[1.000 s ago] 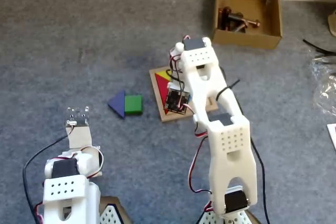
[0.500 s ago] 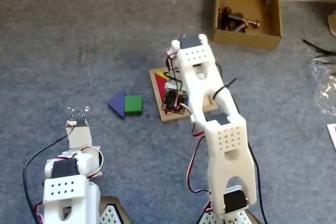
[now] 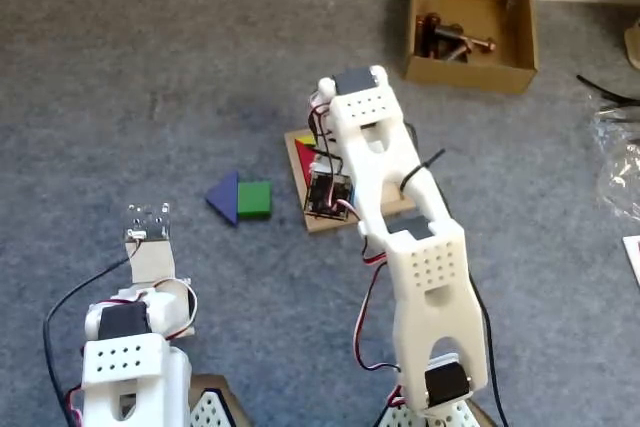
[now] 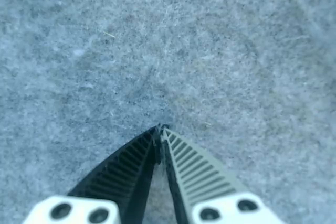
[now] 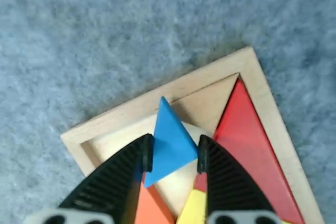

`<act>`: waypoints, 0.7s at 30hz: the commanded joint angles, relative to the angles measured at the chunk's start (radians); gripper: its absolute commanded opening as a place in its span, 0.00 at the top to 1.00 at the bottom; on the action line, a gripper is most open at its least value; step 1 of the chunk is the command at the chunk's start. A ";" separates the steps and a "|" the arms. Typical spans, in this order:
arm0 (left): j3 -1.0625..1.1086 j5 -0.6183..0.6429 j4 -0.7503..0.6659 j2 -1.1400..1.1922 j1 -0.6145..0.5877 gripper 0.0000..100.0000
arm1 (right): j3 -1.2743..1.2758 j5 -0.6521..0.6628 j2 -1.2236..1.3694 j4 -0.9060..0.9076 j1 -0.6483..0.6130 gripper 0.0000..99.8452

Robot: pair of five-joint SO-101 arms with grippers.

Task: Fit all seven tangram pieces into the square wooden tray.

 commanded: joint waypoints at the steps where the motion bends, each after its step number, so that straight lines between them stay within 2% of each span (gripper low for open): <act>1: -0.001 0.008 0.014 -0.004 -0.022 1.00 | -0.054 0.012 -0.039 0.021 -0.001 0.89; 8: -0.001 0.008 0.014 -0.004 -0.022 1.00 | -0.056 0.014 -0.039 0.050 0.002 0.85; 16: -0.001 0.008 0.014 -0.004 -0.022 1.00 | -0.058 0.012 -0.041 0.042 0.021 0.85; 21: -0.001 0.008 0.014 -0.004 -0.022 1.00 | -0.157 -0.032 -0.039 0.050 0.045 0.85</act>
